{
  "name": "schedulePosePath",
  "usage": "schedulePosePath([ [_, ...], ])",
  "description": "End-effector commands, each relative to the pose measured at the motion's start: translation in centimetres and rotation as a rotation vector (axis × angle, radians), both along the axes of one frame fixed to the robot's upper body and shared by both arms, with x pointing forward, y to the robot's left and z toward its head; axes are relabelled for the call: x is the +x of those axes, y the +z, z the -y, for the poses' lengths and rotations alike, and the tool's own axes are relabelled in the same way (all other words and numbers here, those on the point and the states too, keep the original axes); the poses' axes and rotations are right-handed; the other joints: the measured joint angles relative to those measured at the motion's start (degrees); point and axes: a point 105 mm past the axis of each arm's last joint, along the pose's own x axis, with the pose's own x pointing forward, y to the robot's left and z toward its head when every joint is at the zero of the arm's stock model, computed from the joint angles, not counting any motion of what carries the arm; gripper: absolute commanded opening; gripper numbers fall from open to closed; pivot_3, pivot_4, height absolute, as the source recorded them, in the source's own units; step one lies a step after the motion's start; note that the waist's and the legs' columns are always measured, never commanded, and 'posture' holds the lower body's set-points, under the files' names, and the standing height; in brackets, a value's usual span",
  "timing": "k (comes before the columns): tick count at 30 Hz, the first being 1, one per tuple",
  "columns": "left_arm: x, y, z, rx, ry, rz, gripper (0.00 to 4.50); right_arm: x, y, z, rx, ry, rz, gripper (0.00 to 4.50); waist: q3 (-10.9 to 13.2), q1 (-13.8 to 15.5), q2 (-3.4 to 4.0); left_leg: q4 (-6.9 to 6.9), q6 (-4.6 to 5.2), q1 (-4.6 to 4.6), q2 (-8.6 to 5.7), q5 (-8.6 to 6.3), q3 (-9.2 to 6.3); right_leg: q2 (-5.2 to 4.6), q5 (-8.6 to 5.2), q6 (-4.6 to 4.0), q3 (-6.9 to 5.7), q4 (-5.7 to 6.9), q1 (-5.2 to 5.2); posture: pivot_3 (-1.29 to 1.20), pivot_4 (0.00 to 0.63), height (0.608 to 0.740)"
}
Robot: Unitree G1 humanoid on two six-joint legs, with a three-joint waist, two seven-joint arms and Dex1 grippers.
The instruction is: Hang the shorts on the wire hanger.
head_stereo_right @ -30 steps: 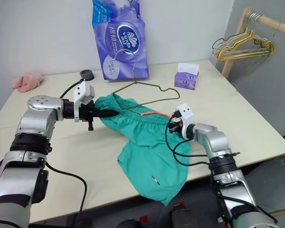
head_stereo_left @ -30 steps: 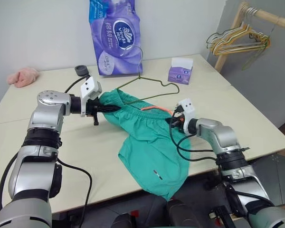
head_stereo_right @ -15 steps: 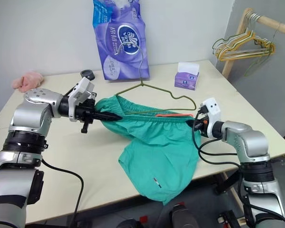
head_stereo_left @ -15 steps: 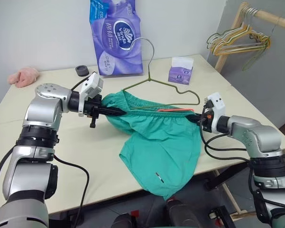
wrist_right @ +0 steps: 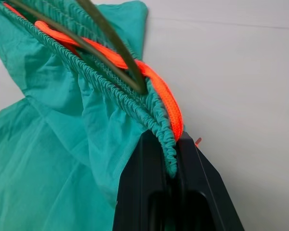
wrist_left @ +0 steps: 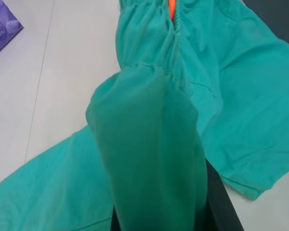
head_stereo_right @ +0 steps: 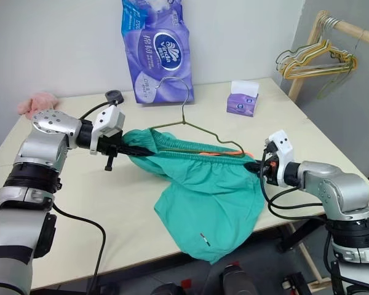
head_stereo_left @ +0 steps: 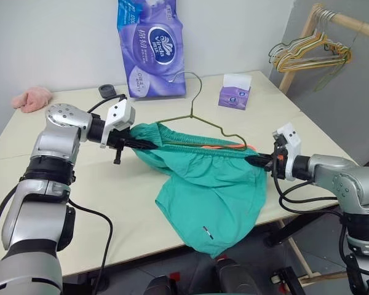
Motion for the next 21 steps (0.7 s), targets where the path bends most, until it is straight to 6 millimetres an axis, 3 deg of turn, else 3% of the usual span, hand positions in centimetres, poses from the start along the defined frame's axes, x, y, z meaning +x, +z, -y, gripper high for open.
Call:
schedulePosePath([
  [1, 0.7, 1.0, -1.6, 0.031, 0.073, 0.058, 0.00, 0.0, 1.5, 1.8, -0.040, -0.068, 0.056, 0.04, 0.0, 0.0, 0.00, 0.00, 0.00, 0.00, 0.00, 0.00, 0.00, 0.00, 0.00, 0.00, 0.00, 0.00, 0.00, -0.21, 0.057, 0.740],
  [8, -0.4, 0.0, -1.3, 0.074, -0.003, 0.008, 0.00, 0.2, 2.5, 1.8, -0.079, -0.059, 0.094, 0.04, 0.0, 0.0, 0.00, 0.00, 0.00, 0.00, 0.00, 0.00, 0.00, 0.02, 0.00, 0.00, -0.01, -0.01, 0.00, -0.21, 0.059, 0.740],
  [17, -1.1, -1.0, -1.7, 0.157, -0.025, -0.013, 0.00, 1.0, 3.6, 4.1, -0.204, -0.056, 0.127, 0.04, 0.0, -0.1, 0.01, -0.01, 0.01, 0.00, 0.05, -0.01, 0.01, 0.07, -0.01, 0.01, 0.01, -0.03, 0.00, -0.21, 0.062, 0.740],
  [21, -0.6, -1.3, -1.6, 0.177, -0.012, 0.013, 0.00, 0.4, 5.1, 2.4, -0.248, 0.033, 0.193, 0.04, 0.0, -0.1, 0.01, -0.01, 0.01, 0.00, 0.04, -0.01, 0.05, 0.08, -0.01, 0.01, -0.01, -0.03, 0.00, -0.21, 0.067, 0.740],
])
